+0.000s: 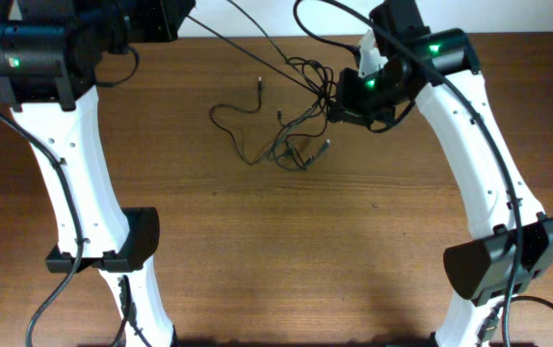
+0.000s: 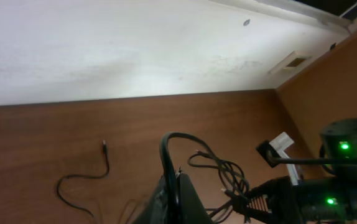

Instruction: Untangle cables

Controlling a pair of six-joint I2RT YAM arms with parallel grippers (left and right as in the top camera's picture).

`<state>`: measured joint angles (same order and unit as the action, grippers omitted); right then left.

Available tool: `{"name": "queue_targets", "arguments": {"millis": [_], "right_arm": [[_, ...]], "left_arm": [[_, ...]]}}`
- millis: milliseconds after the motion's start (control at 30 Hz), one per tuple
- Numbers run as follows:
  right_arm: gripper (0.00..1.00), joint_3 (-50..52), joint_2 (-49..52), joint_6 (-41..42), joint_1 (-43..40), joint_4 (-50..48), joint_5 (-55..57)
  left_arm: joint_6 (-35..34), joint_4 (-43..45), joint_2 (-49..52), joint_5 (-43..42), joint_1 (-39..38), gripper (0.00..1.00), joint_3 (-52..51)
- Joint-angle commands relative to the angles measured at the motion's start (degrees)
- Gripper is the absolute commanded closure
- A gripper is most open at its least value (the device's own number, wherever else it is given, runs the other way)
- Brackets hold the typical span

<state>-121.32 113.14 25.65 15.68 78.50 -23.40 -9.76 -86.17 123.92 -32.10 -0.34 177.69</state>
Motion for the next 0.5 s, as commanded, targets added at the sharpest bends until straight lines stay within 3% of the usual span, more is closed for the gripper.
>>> {"name": "queue_targets", "arguments": {"millis": [0, 133, 233, 367, 467], "right_arm": [[0.96, 2.2, 1.6, -0.7, -7.4, 5.4, 19.5], [0.96, 2.2, 1.6, -2.5, -10.7, 6.8, 18.8], [0.96, 2.2, 1.6, -9.0, -11.2, 6.6, 12.5], [0.96, 2.2, 1.6, -15.0, -9.9, 6.6, 5.7], [0.95, 2.2, 1.6, -15.4, -8.6, 6.6, 1.0]], "left_arm": [[0.1, 3.0, -2.3, 7.8, 7.0, 1.0, 1.7], [0.2, 1.3, -2.3, 13.1, 8.4, 1.0, 1.6], [0.2, -1.4, -2.3, 13.3, 8.0, 1.0, 1.4], [0.2, -7.0, -2.0, 12.8, 6.3, 0.95, -2.3], [1.2, -9.8, -2.0, 12.2, 3.8, 0.85, -7.2]]}}
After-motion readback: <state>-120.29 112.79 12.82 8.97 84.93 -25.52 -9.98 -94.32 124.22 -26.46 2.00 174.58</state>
